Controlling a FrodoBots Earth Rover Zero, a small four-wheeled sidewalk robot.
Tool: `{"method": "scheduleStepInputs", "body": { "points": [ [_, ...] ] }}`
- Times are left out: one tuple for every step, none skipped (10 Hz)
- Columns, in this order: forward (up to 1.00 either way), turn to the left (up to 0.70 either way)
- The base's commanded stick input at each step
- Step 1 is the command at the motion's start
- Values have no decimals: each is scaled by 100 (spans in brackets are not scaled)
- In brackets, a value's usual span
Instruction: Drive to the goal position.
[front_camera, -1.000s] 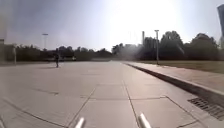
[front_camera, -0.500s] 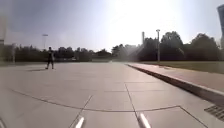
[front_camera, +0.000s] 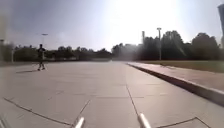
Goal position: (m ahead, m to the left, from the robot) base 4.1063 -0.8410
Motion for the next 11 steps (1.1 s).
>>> {"method": "scheduleStepInputs", "body": {
  "points": [
    [70, 0],
    [70, 0],
    [70, 0],
    [70, 0],
    [70, 0],
    [70, 0],
    [70, 0],
    [70, 0],
    [70, 0],
    [70, 0],
    [70, 0]
  ]
}}
